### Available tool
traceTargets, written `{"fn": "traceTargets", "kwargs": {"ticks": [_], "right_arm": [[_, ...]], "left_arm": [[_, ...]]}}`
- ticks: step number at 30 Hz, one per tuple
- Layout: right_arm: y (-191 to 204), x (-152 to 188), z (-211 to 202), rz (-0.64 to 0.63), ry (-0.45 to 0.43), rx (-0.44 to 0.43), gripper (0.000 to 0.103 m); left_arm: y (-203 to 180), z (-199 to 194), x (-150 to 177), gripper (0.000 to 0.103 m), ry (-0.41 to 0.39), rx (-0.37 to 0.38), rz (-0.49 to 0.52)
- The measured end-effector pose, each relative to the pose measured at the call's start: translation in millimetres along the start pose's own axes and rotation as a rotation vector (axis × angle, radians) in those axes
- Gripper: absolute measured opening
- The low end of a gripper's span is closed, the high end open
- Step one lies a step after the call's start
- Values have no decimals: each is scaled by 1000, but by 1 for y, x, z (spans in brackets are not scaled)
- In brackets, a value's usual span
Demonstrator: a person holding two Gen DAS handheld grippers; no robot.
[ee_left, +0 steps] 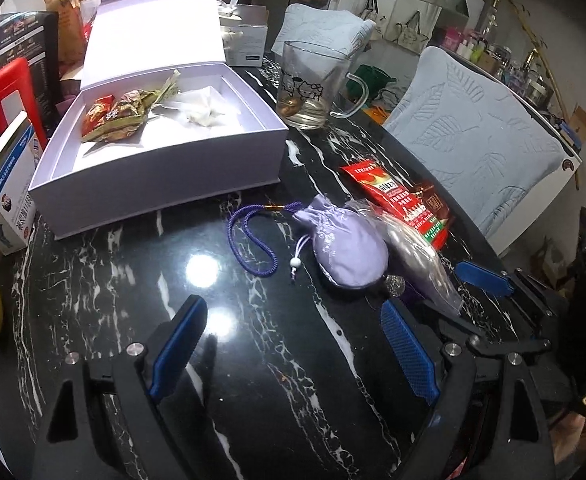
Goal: Organize soft objects
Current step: 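Grasp the clear cord bag with the right tool while the left tool grasps the lavender pouch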
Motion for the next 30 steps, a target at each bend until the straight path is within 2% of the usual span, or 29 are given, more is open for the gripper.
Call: {"fn": "traceTargets", "kwargs": {"ticks": [1, 4, 6, 8, 11, 15, 18, 23, 24, 26, 27, 30], "right_arm": [[-1, -2, 1, 6, -3, -5, 77], [-4, -8, 6, 8, -2, 5, 62], [-9, -11, 8, 28, 8, 8, 47], [-15, -15, 6, 60, -9, -3, 43], [-21, -20, 0, 111, -44, -35, 42], [-30, -28, -2, 160, -64, -30, 42], [-36, -33, 2, 195, -51, -44, 42], [-34, -39, 16, 163, -21, -33, 41], [-34, -39, 19, 166, -16, -45, 35], [-35, -39, 23, 179, -7, -80, 31], [-35, -39, 23, 182, -14, -81, 24], [-39, -42, 18, 189, -38, -86, 18]], "left_arm": [[0, 1, 0, 90, 1, 2, -1], [2, 3, -1, 90, 9, 6, -5], [3, 5, -1, 90, 14, 11, -9], [5, 6, -2, 90, 14, 12, -15], [6, 7, -4, 90, 10, 4, -16], [5, 8, -10, 90, 1, 16, -17], [2, 9, -15, 90, -3, 29, -10], [-8, 14, -22, 90, -3, 49, 20], [-9, 15, -23, 90, -2, 59, 21], [-12, 17, -25, 90, 3, 84, 19], [-14, 20, -26, 90, 9, 96, 20], [-20, 29, -27, 90, 34, 105, 39]]}}
Point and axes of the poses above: each gripper's, at about its wrist camera, not at the fingertips, and z roughly the way its jaws point, y to its left, x to its underside, the point moved 7 cm from there along z, roughly the way its jaws point, and after that the axes turned 7 degrees about y, right-handed, at the moved point
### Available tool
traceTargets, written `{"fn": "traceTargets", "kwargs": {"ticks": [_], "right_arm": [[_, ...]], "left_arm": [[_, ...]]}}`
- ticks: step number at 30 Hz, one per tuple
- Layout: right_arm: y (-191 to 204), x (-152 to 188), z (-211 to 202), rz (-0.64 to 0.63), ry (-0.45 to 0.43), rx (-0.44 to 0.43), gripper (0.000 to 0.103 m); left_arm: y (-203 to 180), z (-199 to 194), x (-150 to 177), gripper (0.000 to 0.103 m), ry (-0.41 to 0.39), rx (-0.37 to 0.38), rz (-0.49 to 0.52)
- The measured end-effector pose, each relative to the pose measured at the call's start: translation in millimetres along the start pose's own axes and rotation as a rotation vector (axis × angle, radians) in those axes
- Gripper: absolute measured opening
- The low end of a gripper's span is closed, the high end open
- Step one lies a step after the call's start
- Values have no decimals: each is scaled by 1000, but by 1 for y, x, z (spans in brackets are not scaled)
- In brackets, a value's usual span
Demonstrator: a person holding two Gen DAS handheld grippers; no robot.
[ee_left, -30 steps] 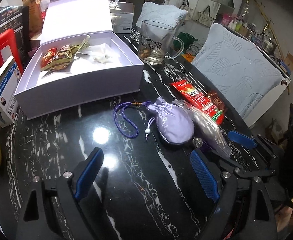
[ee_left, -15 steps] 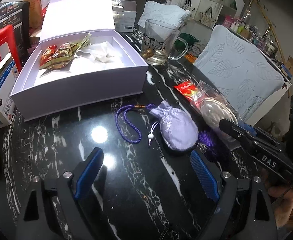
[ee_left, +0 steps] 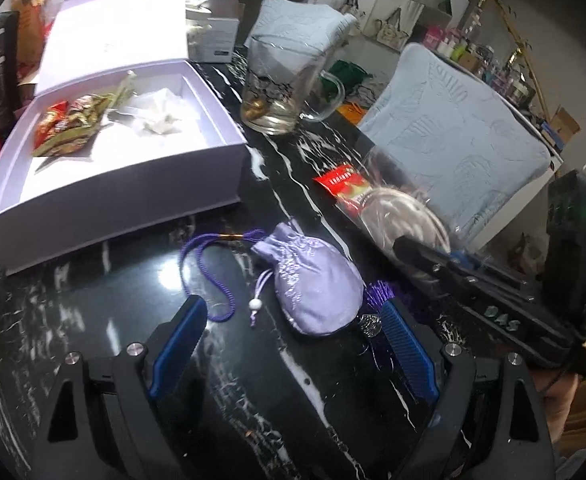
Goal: Organize soft objects
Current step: 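Grasp the clear cord bag with the right tool while the left tool grasps the lavender pouch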
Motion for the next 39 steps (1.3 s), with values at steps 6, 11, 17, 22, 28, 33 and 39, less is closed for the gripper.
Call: {"fn": "traceTargets", "kwargs": {"ticks": [6, 11, 17, 22, 28, 33, 39], "right_arm": [[-4, 4, -15, 11, -11, -37, 18], [-11, 11, -30, 7, -17, -22, 18], [-25, 20, -37, 38, -12, -15, 18], [-30, 25, -39, 54, -9, -22, 18], [-32, 29, -42, 62, -14, -24, 18], [-35, 35, -47, 70, -12, -21, 18], [-37, 42, -54, 81, -10, -2, 18]], "left_arm": [[-7, 20, -1, 90, 33, 9, 9], [-14, 29, -5, 90, 27, -8, 23], [-20, 41, -6, 90, 7, -106, 85], [-26, 40, -4, 57, -28, -104, 132], [-35, 38, 3, 54, -18, -64, 168], [-47, 32, 16, 54, 17, -1, 184], [-61, 18, 31, 54, 19, 13, 223]]}}
Point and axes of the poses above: each gripper's, at about its wrist camera, not at the fingertips, and z roughly the way its jaws point, y to its left, x to its underside, the point moved 7 cm from there along z, roughly the way its jaws point, and after that the axes turned 7 degrees about y, right-handed, at the moved point
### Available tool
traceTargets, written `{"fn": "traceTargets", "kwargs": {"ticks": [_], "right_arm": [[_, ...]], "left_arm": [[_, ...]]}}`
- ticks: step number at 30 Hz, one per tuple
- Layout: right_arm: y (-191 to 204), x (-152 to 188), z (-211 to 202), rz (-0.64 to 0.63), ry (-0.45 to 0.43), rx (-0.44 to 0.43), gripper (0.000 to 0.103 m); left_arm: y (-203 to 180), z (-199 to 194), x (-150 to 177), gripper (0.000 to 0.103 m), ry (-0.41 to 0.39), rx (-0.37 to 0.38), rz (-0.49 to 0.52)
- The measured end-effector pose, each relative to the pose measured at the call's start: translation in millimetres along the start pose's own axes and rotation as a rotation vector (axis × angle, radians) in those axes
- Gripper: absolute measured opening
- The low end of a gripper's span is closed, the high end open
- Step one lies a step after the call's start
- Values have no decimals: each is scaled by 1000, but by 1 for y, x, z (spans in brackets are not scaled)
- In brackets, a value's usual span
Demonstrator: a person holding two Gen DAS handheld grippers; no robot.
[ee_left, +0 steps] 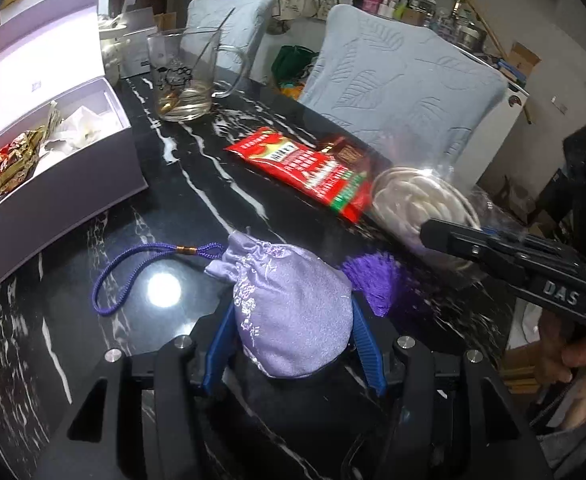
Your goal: Organize soft objects
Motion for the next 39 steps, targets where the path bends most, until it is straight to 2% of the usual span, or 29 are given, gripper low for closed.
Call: {"fn": "traceTargets", "kwargs": {"ticks": [6, 10, 12, 15, 18, 19, 20, 21, 28, 30, 31, 32, 39], "right_arm": [[-1, 10, -8, 8, 11, 25, 18], [-3, 16, -12, 16, 22, 12, 18], [-5, 17, -13, 19, 20, 22, 20], [-9, 17, -15, 31, 8, 31, 21], [-12, 16, -12, 45, 16, 38, 27], [-13, 16, -10, 42, 22, 46, 30], [-14, 16, -7, 39, 28, 54, 36], [-15, 16, -4, 39, 33, 57, 40], [-19, 11, 4, 49, 29, 46, 41], [-20, 10, 6, 49, 25, 45, 41], [-20, 9, 6, 48, 22, 43, 41], [-21, 9, 7, 52, 19, 38, 40], [-22, 9, 3, 59, -10, 28, 22]], "left_arm": [[-13, -9, 12, 54, 17, 28, 27], [-13, -6, 17, 54, 34, 27, 23], [-10, 1, 19, 54, 58, 17, 11], [-10, 8, 15, 56, 41, -46, 47], [-10, 15, 12, 69, 45, -88, 60], [-9, 17, 10, 76, 47, -98, 61], [-9, 20, 9, 78, 49, -108, 63], [-8, 20, 8, 78, 46, -113, 63], [-3, 16, 3, 78, 18, -82, 31], [-2, 15, 3, 72, 2, -88, 19], [0, 13, 4, 61, -6, -98, 3], [1, 12, 3, 58, -12, -99, -7], [-2, 9, 5, 52, -13, -46, -6]]}}
Point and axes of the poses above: each gripper's, at about its wrist camera, not at the fingertips, and z roughly the way its jaws point, y to its left, x to its underside, the point moved 7 cm from there along z, roughly the way its jaws point, and after that the axes turned 7 degrees about y, right-handed, at the moved point
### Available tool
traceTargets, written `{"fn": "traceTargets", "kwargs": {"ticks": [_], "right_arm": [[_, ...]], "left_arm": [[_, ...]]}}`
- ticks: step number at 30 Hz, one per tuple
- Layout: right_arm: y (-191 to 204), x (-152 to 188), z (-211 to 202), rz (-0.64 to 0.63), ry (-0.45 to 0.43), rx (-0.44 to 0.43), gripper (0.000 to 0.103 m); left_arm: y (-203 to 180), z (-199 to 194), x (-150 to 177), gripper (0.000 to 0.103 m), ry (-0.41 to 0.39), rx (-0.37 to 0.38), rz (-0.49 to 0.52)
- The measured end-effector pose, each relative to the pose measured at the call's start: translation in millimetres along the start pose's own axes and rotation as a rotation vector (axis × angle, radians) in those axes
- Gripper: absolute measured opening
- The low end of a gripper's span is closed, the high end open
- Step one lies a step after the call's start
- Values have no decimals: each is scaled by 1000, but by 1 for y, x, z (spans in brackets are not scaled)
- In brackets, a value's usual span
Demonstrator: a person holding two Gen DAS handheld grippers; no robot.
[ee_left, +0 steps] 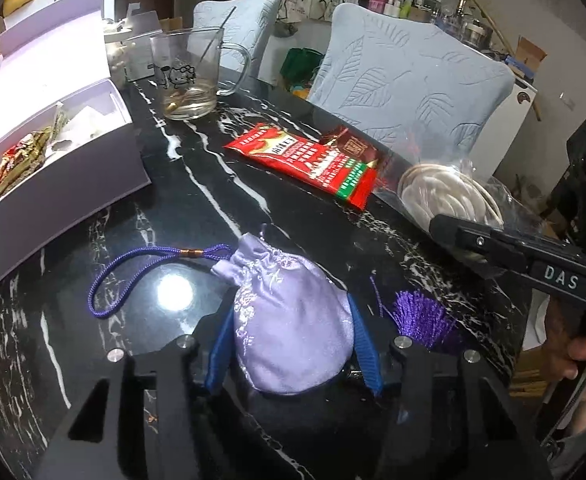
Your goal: Organize soft objects
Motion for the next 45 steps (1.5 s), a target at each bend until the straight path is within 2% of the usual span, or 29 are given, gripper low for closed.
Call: {"fn": "traceTargets", "kwargs": {"ticks": [7, 21, 35, 45], "right_arm": [[-2, 0, -7, 28, -20, -9, 19], [11, 10, -18, 24, -25, -52, 19], [68, 28, -44, -92, -49, -105, 19], [126, 47, -53, -177, -48, -191, 19]], "left_arm": [[-3, -4, 2, 52, 7, 47, -30], [-5, -34, 6, 52, -47, 47, -31], [8, -94, 27, 52, -152, 2, -64], [36, -142, 48, 52, -224, -58, -114]]}}
Point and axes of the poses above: each gripper's, at about its wrist camera, not at the fingertips, and z roughly the way its jaws point, y to its left, x to its underside, the point moved 7 cm from there along z, roughly the way its jaws point, and after that the axes turned 7 degrees about y, right-handed, at the moved point
